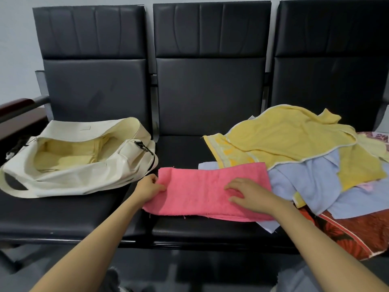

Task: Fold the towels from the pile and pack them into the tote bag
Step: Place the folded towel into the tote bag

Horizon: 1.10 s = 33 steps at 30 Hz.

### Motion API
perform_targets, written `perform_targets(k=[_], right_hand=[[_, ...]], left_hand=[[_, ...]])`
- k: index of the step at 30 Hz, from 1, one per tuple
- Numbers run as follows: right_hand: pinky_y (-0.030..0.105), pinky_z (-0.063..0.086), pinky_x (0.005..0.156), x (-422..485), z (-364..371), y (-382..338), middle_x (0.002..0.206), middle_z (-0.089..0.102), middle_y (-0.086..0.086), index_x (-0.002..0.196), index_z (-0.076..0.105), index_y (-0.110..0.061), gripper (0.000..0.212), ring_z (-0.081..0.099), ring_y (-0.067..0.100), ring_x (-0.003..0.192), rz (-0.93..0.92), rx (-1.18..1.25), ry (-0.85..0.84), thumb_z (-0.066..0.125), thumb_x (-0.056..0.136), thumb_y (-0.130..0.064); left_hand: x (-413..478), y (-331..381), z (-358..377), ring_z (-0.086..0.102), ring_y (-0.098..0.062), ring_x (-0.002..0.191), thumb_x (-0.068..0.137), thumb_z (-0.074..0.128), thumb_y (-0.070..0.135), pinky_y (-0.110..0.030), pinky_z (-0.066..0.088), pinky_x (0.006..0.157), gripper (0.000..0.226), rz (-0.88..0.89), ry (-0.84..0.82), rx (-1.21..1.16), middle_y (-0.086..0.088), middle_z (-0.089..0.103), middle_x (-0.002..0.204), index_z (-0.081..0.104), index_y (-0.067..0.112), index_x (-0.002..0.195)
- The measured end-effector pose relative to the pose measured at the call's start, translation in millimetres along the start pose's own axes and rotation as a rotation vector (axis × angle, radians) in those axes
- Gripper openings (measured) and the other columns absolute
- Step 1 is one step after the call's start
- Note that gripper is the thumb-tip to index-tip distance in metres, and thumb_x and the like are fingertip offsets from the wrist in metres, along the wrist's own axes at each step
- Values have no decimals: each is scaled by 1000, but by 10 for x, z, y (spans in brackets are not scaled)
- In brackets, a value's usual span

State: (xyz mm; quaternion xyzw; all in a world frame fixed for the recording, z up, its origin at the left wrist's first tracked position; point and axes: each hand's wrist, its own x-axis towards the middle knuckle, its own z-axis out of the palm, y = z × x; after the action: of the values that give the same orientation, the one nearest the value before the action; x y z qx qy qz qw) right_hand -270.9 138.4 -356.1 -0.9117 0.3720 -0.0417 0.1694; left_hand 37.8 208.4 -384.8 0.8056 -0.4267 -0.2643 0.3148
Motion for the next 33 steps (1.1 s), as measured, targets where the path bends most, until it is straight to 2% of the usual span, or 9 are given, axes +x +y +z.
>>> perform_targets(k=[5,9,14,17,19,23,28,31,33], right_hand=[[31,30,112,128,101,-143,148,35,-6,146,37,-26,52,32,14,134,-17,-87,-139,52,96,-32],[33,31,112,238,163,-294,151,30,-6,148,31,-29,54,30,15,136,-53,-110,-163,48,97,-30],[32,29,113,333,282,-561,153,28,-8,149,31,-29,54,29,14,138,-125,-48,-149,48,98,-28],[31,29,114,375,300,-591,152,31,-7,147,36,-24,52,31,13,138,-109,-10,-169,51,98,-24],[32,34,111,369,260,-548,147,39,-3,144,42,-19,49,39,15,134,-65,22,-170,53,97,-20],[32,43,104,298,104,-323,136,56,5,136,51,-12,39,54,20,121,118,124,-99,51,97,-12],[24,44,87,156,-39,-70,114,65,3,123,63,-13,31,60,19,103,296,222,3,46,97,-9],[35,52,85,146,-58,-27,87,64,1,95,69,-15,25,61,21,86,380,337,22,46,95,-5],[42,54,86,147,-73,-29,82,64,8,81,64,-12,26,62,26,83,440,406,5,44,95,-2]], left_hand=[[-74,-35,-146,55,-18,86,80,70,-3,-24,47,72,50,99,-143,-349,-11,58,104,53,22,119],[-169,20,-377,57,-14,100,86,64,-2,-20,46,81,37,131,-189,-502,0,63,115,69,30,105],[-304,130,-657,54,-7,110,76,77,14,-19,44,82,53,169,-57,-601,7,54,130,63,36,122],[-406,296,-579,53,0,107,78,75,8,-14,47,77,65,225,-129,-575,10,47,133,55,37,132],[-446,459,-403,55,0,102,78,73,2,-13,51,76,70,247,-221,-546,5,46,132,51,34,137],[-470,784,51,64,-19,95,77,73,0,-33,56,83,75,242,-413,-500,-6,56,124,47,35,138],[-489,1058,591,51,-14,119,77,74,5,-25,51,94,80,373,-541,-270,5,40,145,39,33,145],[-523,1121,818,54,-17,114,82,69,4,-15,51,77,76,369,-606,-187,-7,42,146,36,27,147],[-525,1132,890,62,-21,101,86,64,3,-21,53,70,70,349,-647,-201,-10,46,142,37,25,147]])
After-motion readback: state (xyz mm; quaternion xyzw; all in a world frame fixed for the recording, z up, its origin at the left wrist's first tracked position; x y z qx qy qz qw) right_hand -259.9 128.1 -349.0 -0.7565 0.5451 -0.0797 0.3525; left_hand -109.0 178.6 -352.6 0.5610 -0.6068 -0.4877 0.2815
